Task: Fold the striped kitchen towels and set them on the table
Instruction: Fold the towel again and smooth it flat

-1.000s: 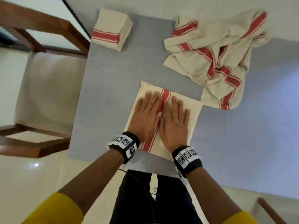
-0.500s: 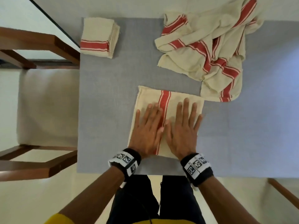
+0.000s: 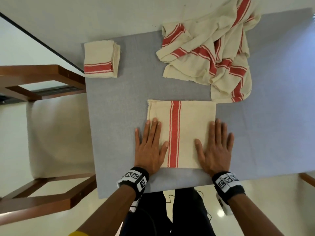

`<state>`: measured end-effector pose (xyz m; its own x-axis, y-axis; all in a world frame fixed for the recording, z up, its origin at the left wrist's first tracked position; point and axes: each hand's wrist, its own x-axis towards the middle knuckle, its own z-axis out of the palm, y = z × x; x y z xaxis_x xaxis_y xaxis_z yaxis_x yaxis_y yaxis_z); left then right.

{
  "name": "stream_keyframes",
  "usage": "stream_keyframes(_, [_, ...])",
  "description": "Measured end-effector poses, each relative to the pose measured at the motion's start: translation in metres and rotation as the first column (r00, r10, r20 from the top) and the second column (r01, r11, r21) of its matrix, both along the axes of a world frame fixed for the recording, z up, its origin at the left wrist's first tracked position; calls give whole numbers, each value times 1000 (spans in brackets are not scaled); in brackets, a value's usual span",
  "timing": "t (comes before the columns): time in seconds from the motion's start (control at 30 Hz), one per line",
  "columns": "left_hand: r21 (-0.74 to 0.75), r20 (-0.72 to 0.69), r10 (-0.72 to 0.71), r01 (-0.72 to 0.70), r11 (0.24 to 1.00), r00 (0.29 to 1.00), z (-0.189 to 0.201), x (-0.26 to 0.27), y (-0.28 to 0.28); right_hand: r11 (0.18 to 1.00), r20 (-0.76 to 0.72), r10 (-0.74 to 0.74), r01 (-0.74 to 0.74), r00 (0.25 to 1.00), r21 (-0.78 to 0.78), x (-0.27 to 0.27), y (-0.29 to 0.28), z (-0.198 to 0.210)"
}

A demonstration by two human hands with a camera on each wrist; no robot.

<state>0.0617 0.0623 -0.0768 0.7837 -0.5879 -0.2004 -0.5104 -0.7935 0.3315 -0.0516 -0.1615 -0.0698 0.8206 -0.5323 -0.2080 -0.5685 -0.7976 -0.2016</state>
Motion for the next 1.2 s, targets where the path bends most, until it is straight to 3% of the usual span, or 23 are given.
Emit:
stream_keyframes(0.13, [-2, 8, -19, 19, 1000, 1000, 0, 0, 2, 999, 1, -2, 2, 1000, 51, -2, -5, 3])
stream_keyframes(0.23, [-31, -9, 9, -9, 999, 1000, 2, 4, 3, 988, 53, -94, 86, 994, 130, 0, -6, 15])
stream_keyframes(0.4, [-101, -63, 258, -263, 959, 964, 7, 58, 29, 984, 189, -107, 77, 976, 163, 44, -1, 37])
stream_keyframes(0.47, [-134, -12, 318, -317, 939, 948, 11, 94, 41, 981, 153, -107, 79, 982, 180, 67, 2, 37])
stream_keyframes(0.63, [-115, 96, 312, -301, 947, 945, 20, 186, 38, 986, -42, -62, 68, 997, 151, 89, 18, 18])
stream_keyframes(0.83, [-76, 141, 320, -312, 947, 937, 19, 246, 29, 991, -23, -67, 69, 997, 118, 90, 24, 13])
stream_keyframes(1.03, [-74, 135, 305, -297, 952, 943, 22, 252, 33, 993, -15, -37, 38, 999, 111, 92, 24, 7])
stream_keyframes(1.1, [-133, 118, 295, -279, 951, 948, 30, 233, 29, 991, -11, -39, 40, 999, 129, 96, 28, 9])
stream_keyframes(1.2, [-250, 130, 138, -102, 963, 982, 41, 169, 7, 995, 16, -22, 20, 1000, 94, 102, 39, 19])
